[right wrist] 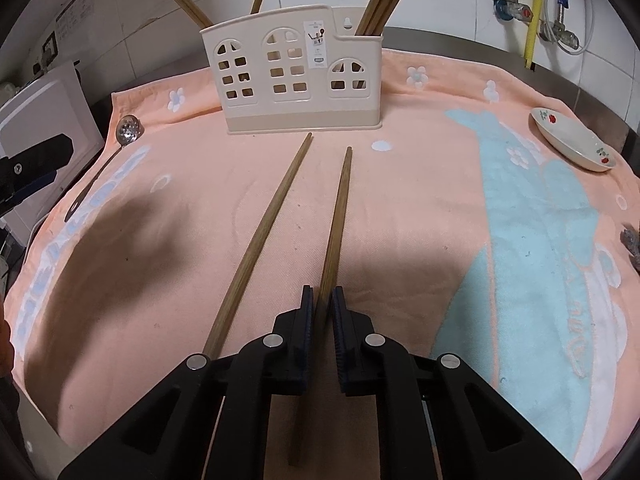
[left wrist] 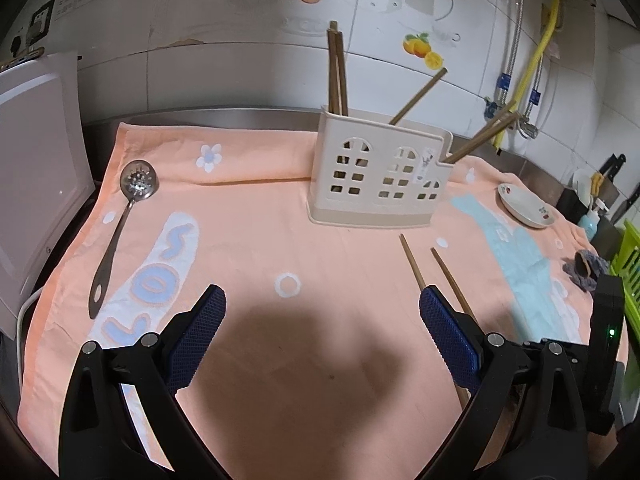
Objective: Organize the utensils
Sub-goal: 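Move the left tool onto a chopstick while the right tool closes on another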
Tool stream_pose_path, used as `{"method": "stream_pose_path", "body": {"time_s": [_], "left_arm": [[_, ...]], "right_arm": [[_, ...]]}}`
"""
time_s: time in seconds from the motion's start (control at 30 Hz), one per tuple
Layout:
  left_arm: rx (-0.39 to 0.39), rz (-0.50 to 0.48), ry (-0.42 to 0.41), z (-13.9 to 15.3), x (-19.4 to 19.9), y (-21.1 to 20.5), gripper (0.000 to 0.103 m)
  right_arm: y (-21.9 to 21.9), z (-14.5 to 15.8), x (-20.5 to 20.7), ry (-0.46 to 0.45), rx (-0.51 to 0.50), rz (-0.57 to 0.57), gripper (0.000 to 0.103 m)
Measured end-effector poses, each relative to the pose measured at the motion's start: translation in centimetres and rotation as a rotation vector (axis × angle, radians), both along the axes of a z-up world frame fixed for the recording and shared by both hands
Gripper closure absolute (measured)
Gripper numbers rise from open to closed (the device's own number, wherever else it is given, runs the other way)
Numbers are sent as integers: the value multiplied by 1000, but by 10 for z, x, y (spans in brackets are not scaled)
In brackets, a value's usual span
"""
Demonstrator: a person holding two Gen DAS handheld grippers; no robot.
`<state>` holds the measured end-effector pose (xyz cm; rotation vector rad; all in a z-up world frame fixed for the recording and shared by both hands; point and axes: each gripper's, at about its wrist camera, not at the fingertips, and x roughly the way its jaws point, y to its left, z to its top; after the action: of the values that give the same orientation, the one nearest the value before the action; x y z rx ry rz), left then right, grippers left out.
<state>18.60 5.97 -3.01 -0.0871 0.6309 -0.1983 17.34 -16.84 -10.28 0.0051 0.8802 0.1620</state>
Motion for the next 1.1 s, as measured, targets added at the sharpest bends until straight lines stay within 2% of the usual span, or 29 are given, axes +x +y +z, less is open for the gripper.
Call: {"method": "stream_pose_path", "body": {"time_s": [0.53,0.67,0.8,0.93,1.1], "left_arm": [[7,-73,53,-22,-21,-39,8],[11,-107,76,-30,-24,-56,15],[1,-139,97,-35,-24,-71,28],[-7,-157,124,-42,-22,-87,35],[-12,-185,163,-52,-16,-103,52]], "right_arm": [[-21,8,-11,-44,-3,23,96],[-31,7,-12,-44,3,24,96],[-37,6,-12,-45,7,30,96],[-43,5,-12,-49,7,39,96],[-51,3,-12,-44,20,39,96]]}}
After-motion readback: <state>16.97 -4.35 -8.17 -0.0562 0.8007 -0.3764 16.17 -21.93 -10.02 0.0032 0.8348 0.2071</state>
